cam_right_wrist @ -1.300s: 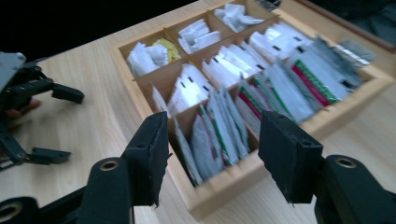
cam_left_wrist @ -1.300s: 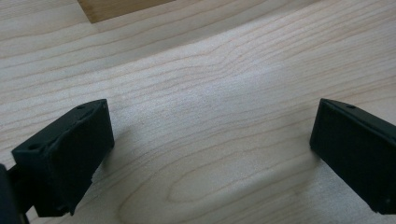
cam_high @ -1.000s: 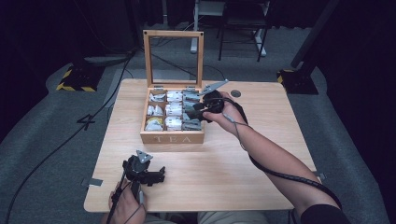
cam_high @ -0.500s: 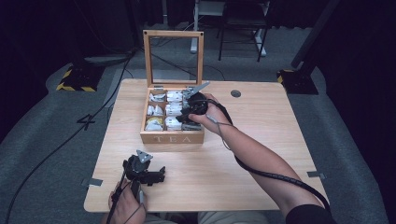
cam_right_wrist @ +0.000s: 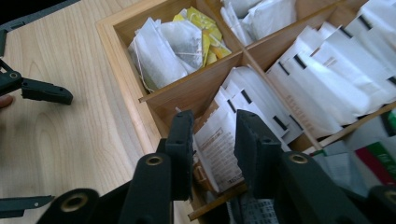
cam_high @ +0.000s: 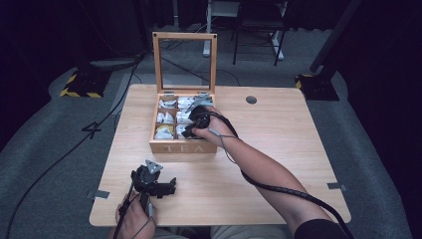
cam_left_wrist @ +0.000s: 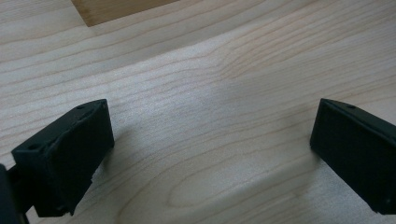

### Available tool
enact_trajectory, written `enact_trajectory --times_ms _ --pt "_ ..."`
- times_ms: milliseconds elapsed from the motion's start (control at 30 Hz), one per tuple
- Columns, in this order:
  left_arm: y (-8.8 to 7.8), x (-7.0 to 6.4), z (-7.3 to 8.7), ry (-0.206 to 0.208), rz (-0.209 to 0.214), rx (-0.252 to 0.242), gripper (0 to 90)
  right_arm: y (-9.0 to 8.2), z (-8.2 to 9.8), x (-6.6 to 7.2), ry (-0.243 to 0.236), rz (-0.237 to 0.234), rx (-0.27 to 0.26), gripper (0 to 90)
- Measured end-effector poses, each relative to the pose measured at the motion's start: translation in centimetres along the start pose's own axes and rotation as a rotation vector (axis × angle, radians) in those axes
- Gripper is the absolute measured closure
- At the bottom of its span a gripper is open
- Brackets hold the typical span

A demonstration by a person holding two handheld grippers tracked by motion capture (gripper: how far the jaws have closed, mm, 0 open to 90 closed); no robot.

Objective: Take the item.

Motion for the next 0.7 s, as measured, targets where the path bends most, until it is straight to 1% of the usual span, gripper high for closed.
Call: enact_trajectory --times_ms 33,100,133,233,300,333,367,400,467,500,567,700 --pt "0.0 0.0 0.0 0.0 0.0 0.0 0.1 0.3 0.1 0.1 0.02 -0.019 0.004 72.4" --pt "0.0 0.0 0.0 0.0 0.0 0.0 0.1 0.4 0.1 0.1 0.024 -0.019 0.006 73.0" --pt "0.0 0.0 0.0 0.0 0.0 0.0 0.1 0.7 0.2 0.1 0.036 -0.017 0.019 74.3" --pt "0.0 0.0 0.0 0.0 0.0 0.0 0.1 1.0 0.1 0.1 0.043 -0.005 0.038 74.9" --pt "0.0 0.0 0.0 0.0 0.0 0.0 0.1 1.1 0.1 0.1 0.042 -0.002 0.042 75.5" --pt "0.0 0.0 0.0 0.0 0.0 0.0 0.1 1.1 0.1 0.0 0.046 -0.003 0.048 76.6" --pt "0.0 0.0 0.0 0.0 0.0 0.0 0.1 1.3 0.1 0.1 0.049 -0.007 0.064 79.9" --pt "0.0 0.0 0.0 0.0 0.0 0.0 0.1 1.3 0.1 0.1 0.044 -0.005 0.071 82.9" --pt "0.0 0.0 0.0 0.0 0.0 0.0 0.1 1.4 0.1 0.2 0.018 0.007 0.086 89.0" --pt "0.0 0.0 0.0 0.0 0.0 0.0 0.1 1.3 0.1 0.3 0.007 0.017 0.089 90.0" --pt "0.0 0.0 0.0 0.0 -0.001 0.001 0.1 1.3 0.0 0.4 0.002 0.02 0.089 90.0" --pt "0.0 0.0 0.0 0.0 0.0 0.0 0.1 1.0 -0.1 0.5 -0.027 0.031 0.081 90.0"
Point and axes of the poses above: each handheld gripper's, and its own axes: y roughly forward along the jaws, z roughly out of its underside, x roughly to its left, the point moved 2 cm from there along y, roughly forward along the jaws, and after that the axes turned 4 degrees about -y, right-handed, at the moved point
